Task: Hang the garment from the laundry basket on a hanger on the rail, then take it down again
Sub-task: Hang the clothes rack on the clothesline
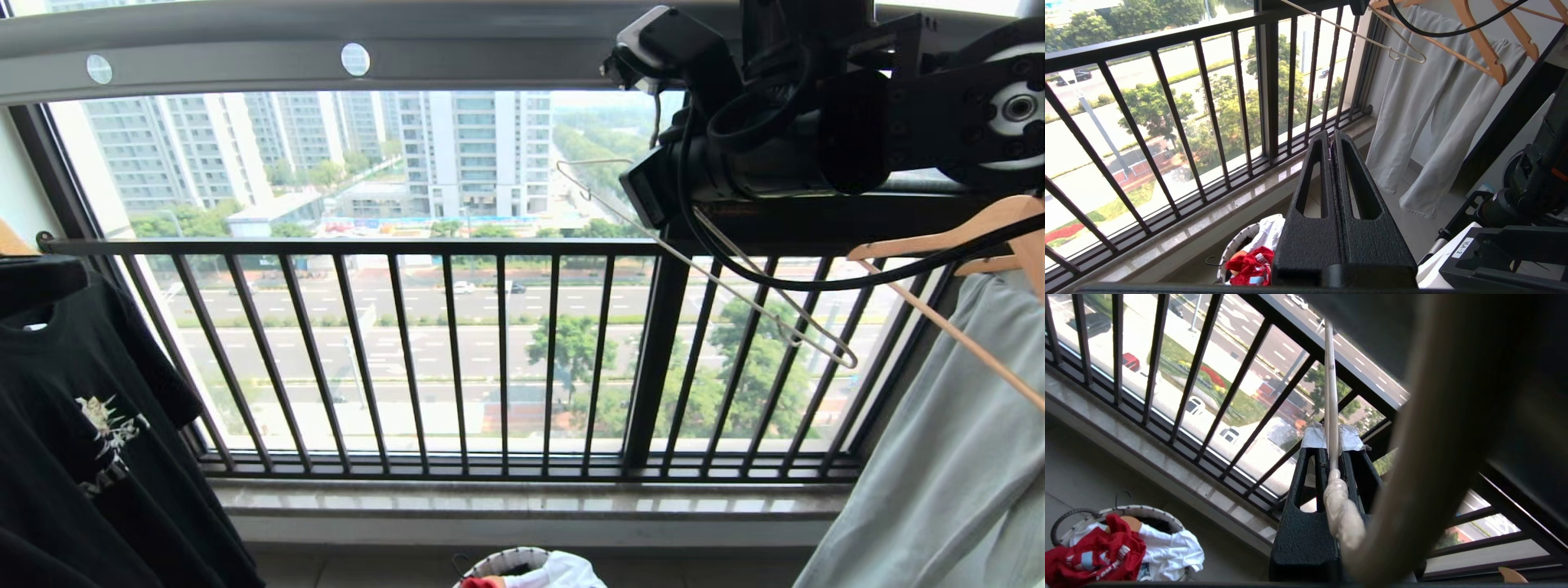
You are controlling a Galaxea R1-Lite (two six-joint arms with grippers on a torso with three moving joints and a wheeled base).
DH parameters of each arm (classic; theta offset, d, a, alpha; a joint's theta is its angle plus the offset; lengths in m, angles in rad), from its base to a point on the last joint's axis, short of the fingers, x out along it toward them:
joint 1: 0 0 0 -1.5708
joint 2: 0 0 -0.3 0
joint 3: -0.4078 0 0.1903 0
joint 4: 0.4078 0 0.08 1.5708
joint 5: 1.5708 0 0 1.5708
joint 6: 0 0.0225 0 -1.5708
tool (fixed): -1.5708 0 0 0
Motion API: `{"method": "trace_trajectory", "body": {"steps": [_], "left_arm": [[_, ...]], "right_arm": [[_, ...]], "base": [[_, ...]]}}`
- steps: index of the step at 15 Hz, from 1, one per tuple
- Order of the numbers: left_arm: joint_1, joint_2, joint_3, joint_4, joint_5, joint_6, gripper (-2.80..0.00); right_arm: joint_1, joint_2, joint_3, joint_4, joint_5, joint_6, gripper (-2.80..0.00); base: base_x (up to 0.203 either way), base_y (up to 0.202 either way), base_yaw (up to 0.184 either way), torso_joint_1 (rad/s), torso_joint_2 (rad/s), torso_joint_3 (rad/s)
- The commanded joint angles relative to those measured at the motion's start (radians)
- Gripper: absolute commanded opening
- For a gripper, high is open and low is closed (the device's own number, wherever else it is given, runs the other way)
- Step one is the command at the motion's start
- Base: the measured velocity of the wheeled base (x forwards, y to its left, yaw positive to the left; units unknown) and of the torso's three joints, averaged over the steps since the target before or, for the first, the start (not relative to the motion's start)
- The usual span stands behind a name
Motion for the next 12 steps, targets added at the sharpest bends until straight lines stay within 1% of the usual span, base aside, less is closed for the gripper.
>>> {"method": "trace_trajectory", "body": {"steps": [1,7,8,12], "left_arm": [[0.000,0.000,0.000,0.002,-0.002,0.001,-2.80],[-0.002,-0.003,0.001,0.002,-0.003,0.001,-2.80],[-0.001,-0.003,0.001,0.002,-0.003,0.001,-2.80],[-0.002,0.000,0.001,0.001,-0.003,0.001,-2.80]], "right_arm": [[0.000,0.013,-0.001,-0.002,-0.001,-0.005,-2.80],[0.002,0.033,0.000,-0.046,-0.002,-0.012,-2.80],[0.011,0.032,0.001,-0.047,-0.002,-0.011,0.00],[0.034,0.016,0.016,-0.047,-0.006,-0.004,0.00]], "base": [[0.000,0.000,0.000,0.000,0.00,0.000],[0.000,0.000,0.000,0.000,0.00,0.000],[0.000,0.000,0.000,0.000,0.00,0.000],[0.000,0.000,0.000,0.000,0.00,0.000]]}}
